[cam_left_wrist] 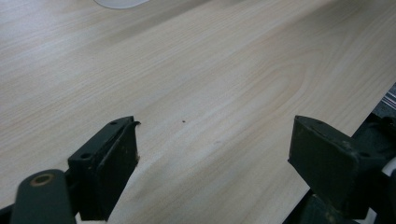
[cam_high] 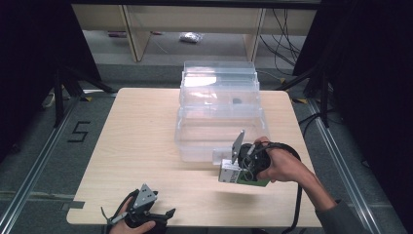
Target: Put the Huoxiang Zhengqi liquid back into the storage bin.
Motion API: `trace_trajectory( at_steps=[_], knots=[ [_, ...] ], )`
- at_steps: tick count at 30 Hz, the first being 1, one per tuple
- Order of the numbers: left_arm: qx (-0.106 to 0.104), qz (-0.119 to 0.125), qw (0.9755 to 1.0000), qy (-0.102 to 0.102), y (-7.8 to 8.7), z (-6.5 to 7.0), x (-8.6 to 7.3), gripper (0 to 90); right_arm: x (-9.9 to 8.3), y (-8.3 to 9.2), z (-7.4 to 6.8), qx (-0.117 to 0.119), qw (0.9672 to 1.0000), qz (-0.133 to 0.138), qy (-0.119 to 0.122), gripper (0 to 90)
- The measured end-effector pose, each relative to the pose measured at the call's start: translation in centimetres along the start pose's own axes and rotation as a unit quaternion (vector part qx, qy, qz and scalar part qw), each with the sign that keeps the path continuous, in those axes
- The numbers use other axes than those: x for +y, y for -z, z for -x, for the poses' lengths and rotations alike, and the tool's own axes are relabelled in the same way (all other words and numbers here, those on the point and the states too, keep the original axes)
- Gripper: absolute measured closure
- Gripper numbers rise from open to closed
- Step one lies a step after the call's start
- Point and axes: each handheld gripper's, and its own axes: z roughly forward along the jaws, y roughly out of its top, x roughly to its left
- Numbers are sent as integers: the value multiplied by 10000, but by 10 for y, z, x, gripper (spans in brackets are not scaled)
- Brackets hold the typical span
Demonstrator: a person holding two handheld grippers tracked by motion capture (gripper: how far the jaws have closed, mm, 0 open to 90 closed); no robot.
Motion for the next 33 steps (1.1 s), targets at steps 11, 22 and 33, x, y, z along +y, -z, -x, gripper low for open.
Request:
trace_trajectory(
  at_steps=[11,22,33],
  knots=[
    [18,-6,10000,38,0,0,0,149,6,20,11,-58,10000,48,50,648],
    [16,-6,10000,46,0,0,0,150,11,36,22,-38,9998,172,30,648],
    [6,0,10000,45,0,0,0,149,15,44,45,-103,9997,194,108,649]
  ],
)
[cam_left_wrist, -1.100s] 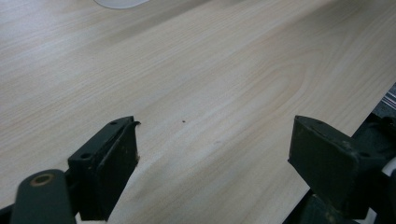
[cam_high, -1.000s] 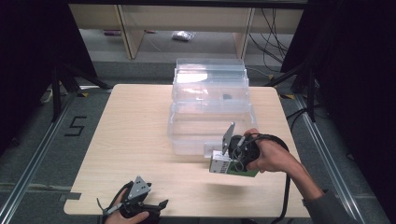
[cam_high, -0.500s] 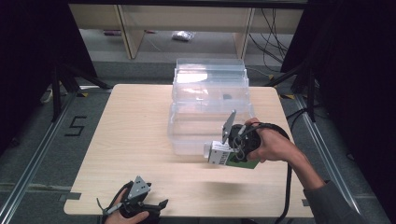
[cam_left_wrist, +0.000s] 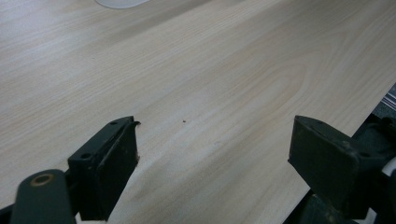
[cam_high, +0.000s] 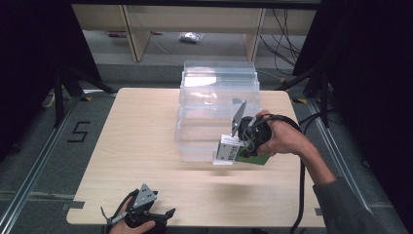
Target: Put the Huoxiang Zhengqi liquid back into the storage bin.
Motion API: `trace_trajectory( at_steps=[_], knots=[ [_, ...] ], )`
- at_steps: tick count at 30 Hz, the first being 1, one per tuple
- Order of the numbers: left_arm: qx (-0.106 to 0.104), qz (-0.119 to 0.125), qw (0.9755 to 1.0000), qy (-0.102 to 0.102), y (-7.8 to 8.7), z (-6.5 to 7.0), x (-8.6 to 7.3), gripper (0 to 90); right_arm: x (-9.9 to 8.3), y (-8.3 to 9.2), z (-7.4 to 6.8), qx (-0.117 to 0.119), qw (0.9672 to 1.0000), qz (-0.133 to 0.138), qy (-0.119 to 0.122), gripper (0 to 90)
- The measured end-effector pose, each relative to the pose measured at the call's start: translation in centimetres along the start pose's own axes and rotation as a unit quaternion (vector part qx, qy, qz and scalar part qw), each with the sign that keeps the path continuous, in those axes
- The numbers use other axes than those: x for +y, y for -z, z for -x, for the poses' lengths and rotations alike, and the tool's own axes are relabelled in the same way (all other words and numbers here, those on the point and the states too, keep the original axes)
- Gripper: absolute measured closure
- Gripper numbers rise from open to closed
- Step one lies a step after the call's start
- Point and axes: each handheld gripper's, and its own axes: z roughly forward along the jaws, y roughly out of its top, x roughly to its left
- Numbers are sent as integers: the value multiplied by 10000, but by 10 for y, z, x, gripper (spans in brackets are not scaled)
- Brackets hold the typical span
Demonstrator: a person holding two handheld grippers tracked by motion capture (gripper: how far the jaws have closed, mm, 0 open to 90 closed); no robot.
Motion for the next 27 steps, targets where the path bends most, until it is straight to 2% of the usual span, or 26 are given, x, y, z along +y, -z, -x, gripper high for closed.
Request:
trace_trajectory(
  at_steps=[1,2,3,5,8,9,10,12,13,17,18,19,21,22,24,25,27],
  knots=[
    [1,4,10000,8,0,0,0,149,0,1,2,-6,9999,-30,-149,649],
    [1,4,10000,8,0,0,0,149,0,1,2,-6,9999,-30,-149,649],
    [-9,0,10000,-10,0,0,0,149,1,2,5,-10,10000,-40,-25,649],
    [-1,-4,10000,0,0,0,0,149,1,2,8,-12,9999,-43,-135,649],
    [-13,-13,10000,-13,0,0,0,149,1,4,13,-9,9999,-56,-87,649],
    [-13,-4,10000,-13,0,0,0,149,1,4,15,-35,10000,2,-6,649],
    [-9,-1,10000,-14,0,0,0,149,2,5,15,-23,9999,-80,-134,649],
    [-10,-21,10000,-21,0,0,0,149,2,6,20,-48,10000,-35,-19,649],
    [-10,-15,10000,-10,0,0,0,149,3,7,20,-33,9998,-99,-139,649],
    [-14,0,10000,10,0,0,0,149,3,7,30,-64,9999,-121,-24,649],
    [-13,2,10000,11,0,0,0,149,4,9,30,-71,9997,-156,-149,649],
    [-16,1,10000,11,0,0,0,149,4,8,34,-55,9999,-90,-24,649],
    [-20,-10,10000,3,0,0,0,149,4,9,38,-114,9999,-89,-4,649],
    [-23,-12,10000,-7,0,0,0,149,4,9,39,-129,9998,-107,-74,649],
    [-24,-18,10000,-10,0,0,0,149,5,9,45,-134,9999,-78,-16,649],
    [-25,-19,10000,-8,0,0,0,149,5,9,46,-134,9998,-103,-87,649],
    [-21,-12,10000,11,0,0,0,150,5,8,50,-156,9998,-99,-74,649]
  ],
)
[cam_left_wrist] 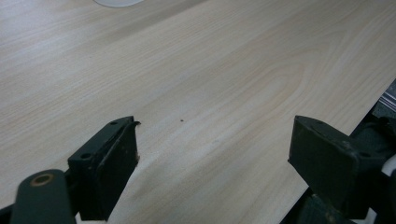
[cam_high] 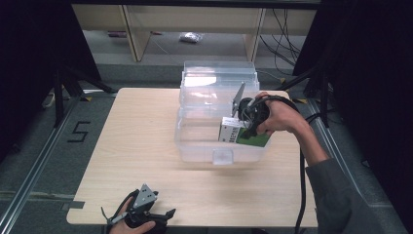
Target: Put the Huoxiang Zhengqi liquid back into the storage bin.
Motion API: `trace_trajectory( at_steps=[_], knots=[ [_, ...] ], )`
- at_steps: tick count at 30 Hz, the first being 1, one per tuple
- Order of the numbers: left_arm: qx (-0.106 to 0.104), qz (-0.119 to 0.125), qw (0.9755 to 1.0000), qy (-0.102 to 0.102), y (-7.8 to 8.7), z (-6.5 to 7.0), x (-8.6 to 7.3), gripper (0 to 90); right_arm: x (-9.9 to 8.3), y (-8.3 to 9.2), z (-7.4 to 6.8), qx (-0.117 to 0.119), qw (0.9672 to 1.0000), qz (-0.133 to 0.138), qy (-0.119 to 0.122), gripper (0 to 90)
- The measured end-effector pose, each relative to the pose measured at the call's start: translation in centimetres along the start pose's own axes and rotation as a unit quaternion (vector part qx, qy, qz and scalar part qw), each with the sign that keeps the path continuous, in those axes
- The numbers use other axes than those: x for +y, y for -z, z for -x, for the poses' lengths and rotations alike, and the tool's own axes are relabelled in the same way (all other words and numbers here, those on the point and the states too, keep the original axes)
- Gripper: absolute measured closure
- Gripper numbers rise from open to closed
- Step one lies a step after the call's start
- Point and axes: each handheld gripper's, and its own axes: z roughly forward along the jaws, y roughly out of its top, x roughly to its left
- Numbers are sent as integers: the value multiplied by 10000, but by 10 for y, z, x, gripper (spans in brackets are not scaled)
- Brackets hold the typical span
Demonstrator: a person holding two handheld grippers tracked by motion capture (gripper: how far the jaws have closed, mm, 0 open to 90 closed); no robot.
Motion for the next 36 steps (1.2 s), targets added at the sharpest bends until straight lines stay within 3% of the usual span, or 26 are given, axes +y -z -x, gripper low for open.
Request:
trace_trajectory(
  at_steps=[4,5,7,8,13,14,18,19,22,24,26,27,32,36],
  knots=[
    [-18,-18,10000,-40,0,0,0,149,0,-6,10,37,10000,73,47,649],
    [-55,27,10000,4,0,1,0,149,0,-6,11,68,9999,9,-146,648],
    [-87,24,10000,-22,0,1,1,149,0,-11,17,67,9998,-19,-159,649],
    [-84,30,10000,-13,0,1,1,149,0,-13,20,86,9999,52,-25,649],
    [-84,27,10000,23,1,1,0,149,0,-22,28,63,9999,-48,-141,649],
    [-88,67,9999,58,0,1,0,149,1,-24,31,44,10000,-18,-54,649],
    [-35,5,10000,7,0,0,0,149,0,-29,35,64,9995,-131,-297,649],
    [-36,5,10000,13,0,0,0,149,0,-33,39,76,9999,-54,-138,649],
    [-86,23,10000,14,0,1,0,149,-2,-40,45,81,9999,-86,-80,649],
    [-71,43,10000,46,0,1,0,150,-3,-43,45,102,9990,-238,-365,648],
    [-28,10,10000,8,0,0,0,149,-4,-48,48,112,9994,-194,-251,648],
    [-34,25,10000,28,0,0,0,149,-4,-49,48,145,9990,-237,-359,648],
    [-43,19,10000,11,0,0,0,149,-8,-60,48,202,9984,-300,-434,648],
    [-89,40,9999,25,0,1,0,149,-9,-64,49,181,9986,-338,-360,647]
  ],
)
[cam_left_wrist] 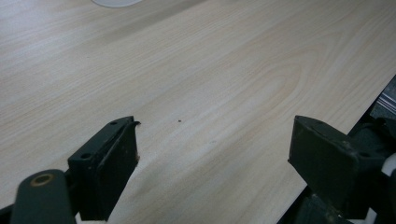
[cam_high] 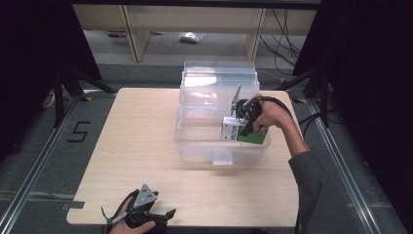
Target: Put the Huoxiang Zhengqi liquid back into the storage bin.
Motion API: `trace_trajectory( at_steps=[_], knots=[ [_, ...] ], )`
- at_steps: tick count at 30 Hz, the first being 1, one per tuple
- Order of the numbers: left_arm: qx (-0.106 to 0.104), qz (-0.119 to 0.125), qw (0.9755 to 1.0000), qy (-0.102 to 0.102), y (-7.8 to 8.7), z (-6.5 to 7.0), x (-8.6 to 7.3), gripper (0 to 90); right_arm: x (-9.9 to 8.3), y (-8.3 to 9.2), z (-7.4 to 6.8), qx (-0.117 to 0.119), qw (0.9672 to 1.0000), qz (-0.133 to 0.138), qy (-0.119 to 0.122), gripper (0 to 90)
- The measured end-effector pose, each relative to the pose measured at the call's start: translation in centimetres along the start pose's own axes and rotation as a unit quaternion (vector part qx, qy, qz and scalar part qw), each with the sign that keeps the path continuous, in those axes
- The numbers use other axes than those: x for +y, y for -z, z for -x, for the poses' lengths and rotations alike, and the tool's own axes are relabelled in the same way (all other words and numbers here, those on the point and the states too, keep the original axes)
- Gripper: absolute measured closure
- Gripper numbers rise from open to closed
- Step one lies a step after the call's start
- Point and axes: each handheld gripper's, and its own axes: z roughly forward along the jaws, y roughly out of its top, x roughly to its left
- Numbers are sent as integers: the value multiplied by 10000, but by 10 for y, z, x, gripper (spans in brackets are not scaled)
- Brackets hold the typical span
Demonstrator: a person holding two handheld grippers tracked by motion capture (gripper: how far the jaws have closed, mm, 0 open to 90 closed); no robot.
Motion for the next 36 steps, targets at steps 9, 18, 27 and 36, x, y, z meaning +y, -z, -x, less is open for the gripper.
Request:
trace_trajectory(
  at_steps=[9,18,27,36],
  knots=[
    [-16,3,10000,-48,0,-1,0,149,-4,-13,3,85,9999,23,86,647],
    [-6,16,10000,-32,0,0,0,149,-6,-20,4,104,9996,149,216,646],
    [54,-24,10000,-28,0,-1,0,149,-9,-27,1,131,9999,-26,-6,645],
    [46,-7,10000,-17,0,-1,0,149,-10,-33,2,202,9998,14,29,643]
  ],
)
